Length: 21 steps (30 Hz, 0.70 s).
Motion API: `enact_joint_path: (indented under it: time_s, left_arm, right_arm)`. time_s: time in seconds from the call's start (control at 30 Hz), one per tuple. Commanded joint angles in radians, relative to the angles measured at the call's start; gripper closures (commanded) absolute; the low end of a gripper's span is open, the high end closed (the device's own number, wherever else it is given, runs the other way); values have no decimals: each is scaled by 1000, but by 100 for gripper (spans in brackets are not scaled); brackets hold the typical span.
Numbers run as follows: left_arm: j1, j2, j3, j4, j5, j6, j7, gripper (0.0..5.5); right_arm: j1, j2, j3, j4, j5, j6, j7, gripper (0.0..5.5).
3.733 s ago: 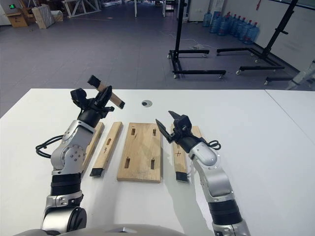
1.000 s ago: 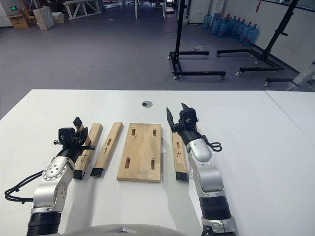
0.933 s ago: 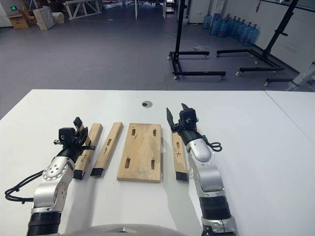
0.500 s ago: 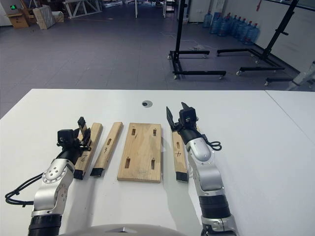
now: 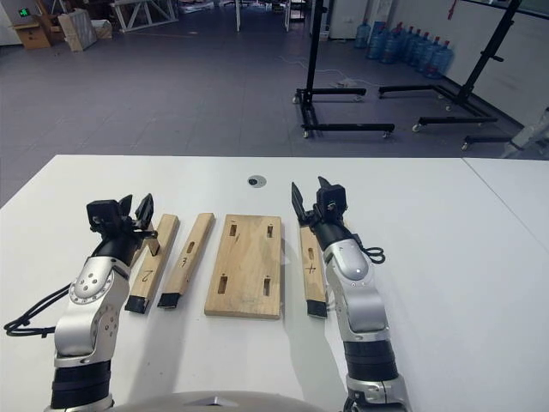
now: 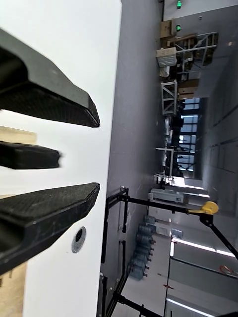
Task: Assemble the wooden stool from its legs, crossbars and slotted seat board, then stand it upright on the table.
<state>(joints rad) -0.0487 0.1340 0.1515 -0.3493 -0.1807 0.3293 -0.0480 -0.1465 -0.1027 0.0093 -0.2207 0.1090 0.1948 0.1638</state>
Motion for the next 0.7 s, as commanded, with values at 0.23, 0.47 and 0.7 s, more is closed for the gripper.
enact_joint_path:
  time_s: [0.23, 0.47, 0.7]
  left_arm:
    - [-165, 51, 18, -59, -21, 116, -7, 348]
    - [-410, 99, 70, 121, -50, 116, -19, 348]
    - [-260, 76, 23, 301, 4, 78, -32, 348]
  right_arm:
    - [-17, -11, -21, -17, 1, 4, -5, 242]
    - [-29, -25, -33, 2, 1, -7, 0, 242]
    - [-19, -31, -14, -4, -5, 7, 14, 242]
